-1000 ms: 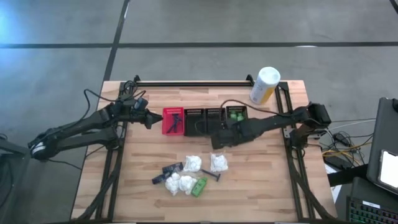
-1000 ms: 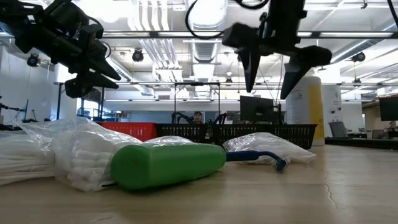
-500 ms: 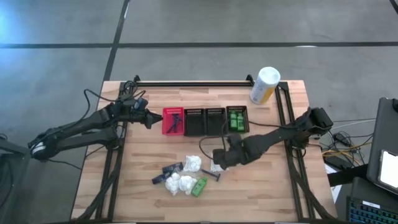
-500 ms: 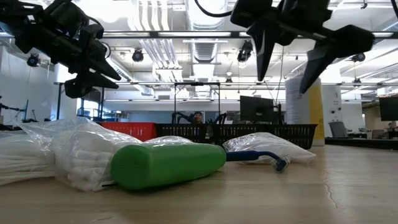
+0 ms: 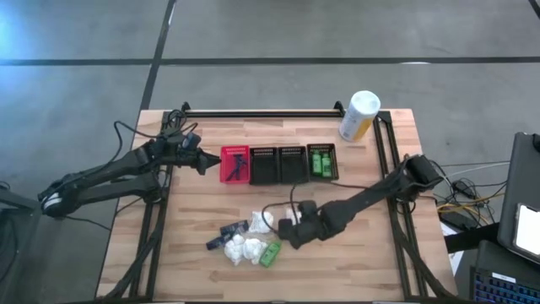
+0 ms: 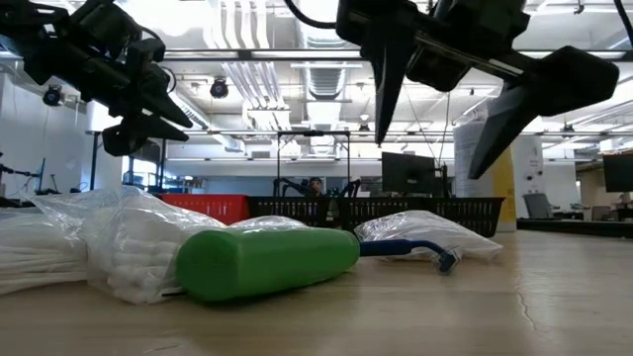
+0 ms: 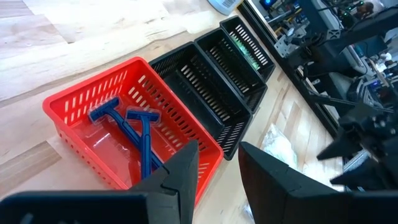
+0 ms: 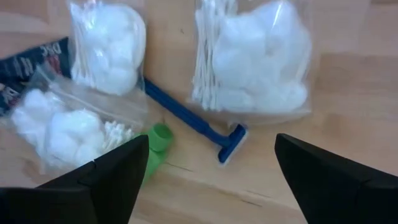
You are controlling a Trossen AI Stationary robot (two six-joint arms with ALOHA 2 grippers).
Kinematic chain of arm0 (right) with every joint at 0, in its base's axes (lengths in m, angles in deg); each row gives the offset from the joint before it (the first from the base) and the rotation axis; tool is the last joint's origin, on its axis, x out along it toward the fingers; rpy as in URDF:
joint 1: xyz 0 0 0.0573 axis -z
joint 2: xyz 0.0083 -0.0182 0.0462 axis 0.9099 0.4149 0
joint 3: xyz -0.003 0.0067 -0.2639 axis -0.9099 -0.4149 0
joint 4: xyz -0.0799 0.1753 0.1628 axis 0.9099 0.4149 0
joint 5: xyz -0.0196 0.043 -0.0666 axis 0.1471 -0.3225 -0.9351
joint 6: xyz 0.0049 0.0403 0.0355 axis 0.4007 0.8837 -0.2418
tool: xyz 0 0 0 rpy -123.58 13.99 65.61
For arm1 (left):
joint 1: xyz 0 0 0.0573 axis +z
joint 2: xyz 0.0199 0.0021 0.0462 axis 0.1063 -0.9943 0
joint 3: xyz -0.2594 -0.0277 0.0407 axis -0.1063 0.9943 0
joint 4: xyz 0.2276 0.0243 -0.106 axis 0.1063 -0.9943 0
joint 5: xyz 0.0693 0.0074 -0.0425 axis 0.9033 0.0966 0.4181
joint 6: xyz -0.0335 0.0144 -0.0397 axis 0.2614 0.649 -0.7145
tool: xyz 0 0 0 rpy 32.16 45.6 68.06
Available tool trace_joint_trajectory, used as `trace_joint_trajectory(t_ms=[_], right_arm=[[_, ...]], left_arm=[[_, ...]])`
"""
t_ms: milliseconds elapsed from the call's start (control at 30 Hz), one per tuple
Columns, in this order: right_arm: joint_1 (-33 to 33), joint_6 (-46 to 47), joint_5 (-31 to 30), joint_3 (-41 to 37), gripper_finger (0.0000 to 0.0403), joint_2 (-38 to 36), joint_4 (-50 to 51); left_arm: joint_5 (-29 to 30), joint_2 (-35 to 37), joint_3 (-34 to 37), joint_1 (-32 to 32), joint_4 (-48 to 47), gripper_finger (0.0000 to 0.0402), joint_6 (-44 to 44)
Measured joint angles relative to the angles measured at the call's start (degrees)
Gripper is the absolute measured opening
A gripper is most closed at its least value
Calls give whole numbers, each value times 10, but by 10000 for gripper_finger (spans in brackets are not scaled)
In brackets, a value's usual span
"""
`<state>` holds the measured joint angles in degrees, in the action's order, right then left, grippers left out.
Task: Pick & Place Travel size toiletries
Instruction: Put the shampoo into the right black bin
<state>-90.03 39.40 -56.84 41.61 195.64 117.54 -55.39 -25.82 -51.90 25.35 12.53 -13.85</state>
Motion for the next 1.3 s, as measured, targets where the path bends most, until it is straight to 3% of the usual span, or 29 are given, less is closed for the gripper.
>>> trace_joint_trajectory(t_ms=[467, 900, 1300], right_arm=[[-22, 23, 27, 127, 326, 107, 4], [-21, 48, 39, 193, 348, 171, 3], [-18, 120, 40, 220, 305, 213, -4]], left_arm=[[-7, 1, 0, -1, -1, 120, 0], [-9, 1, 0, -1, -10, 120, 2], [-9, 1, 0, -1, -10, 120, 7]])
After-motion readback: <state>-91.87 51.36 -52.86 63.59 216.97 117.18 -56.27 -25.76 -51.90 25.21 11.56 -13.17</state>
